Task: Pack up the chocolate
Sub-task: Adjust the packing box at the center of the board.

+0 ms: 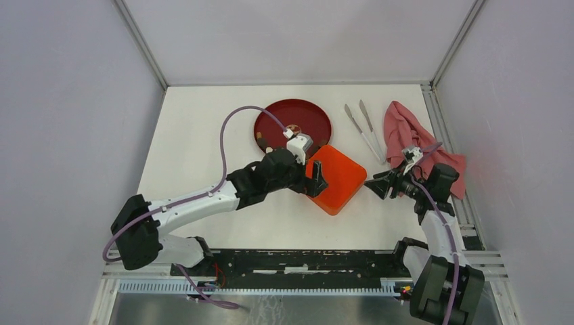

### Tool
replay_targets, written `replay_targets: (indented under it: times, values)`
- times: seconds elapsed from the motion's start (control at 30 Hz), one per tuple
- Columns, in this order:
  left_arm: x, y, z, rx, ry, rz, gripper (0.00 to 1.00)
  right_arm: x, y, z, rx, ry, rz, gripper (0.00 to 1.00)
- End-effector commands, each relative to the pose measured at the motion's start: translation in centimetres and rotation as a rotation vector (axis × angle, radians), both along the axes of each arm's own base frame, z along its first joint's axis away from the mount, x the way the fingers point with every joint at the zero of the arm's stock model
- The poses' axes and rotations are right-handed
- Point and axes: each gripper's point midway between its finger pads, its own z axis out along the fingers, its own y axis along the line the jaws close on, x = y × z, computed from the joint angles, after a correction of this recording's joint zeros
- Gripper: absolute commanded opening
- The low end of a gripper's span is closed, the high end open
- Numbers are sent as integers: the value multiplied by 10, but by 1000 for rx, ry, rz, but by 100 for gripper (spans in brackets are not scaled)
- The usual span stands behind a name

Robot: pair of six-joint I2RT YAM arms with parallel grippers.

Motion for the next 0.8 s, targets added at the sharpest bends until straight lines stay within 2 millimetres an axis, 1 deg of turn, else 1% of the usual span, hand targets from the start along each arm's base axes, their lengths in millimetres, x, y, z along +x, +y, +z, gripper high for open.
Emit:
replay_targets:
  times: [0.0, 0.07, 0.17, 0.27, 0.4, 0.5, 0.6, 0.7, 0.77]
  values:
    - [49, 8, 18, -15, -135, 151, 98, 11, -3, 15, 132, 12, -115, 62]
    - [66, 10, 19, -66, -114, 130, 98, 9, 1, 18, 190, 34, -116, 62]
    - [92, 16, 16, -111, -63, 110, 97, 7, 3, 15, 244, 82, -131, 62]
    - [117, 25, 3, -72, -24, 140, 96, 6, 4, 10, 294, 123, -161, 61]
    - [135, 31, -21, -15, 25, 154, 91, 7, 4, -1, 341, 208, -194, 59]
    - [140, 31, -38, -18, 88, 142, 87, 9, 0, -17, 361, 284, -250, 58]
    - [141, 28, -52, 6, 132, 133, 84, 8, 7, -28, 374, 354, -226, 57]
    - [143, 25, -57, 23, 154, 123, 81, 9, 16, -31, 370, 386, -178, 54]
    - [145, 24, -62, 40, 172, 119, 79, 12, 18, -31, 368, 388, -165, 53]
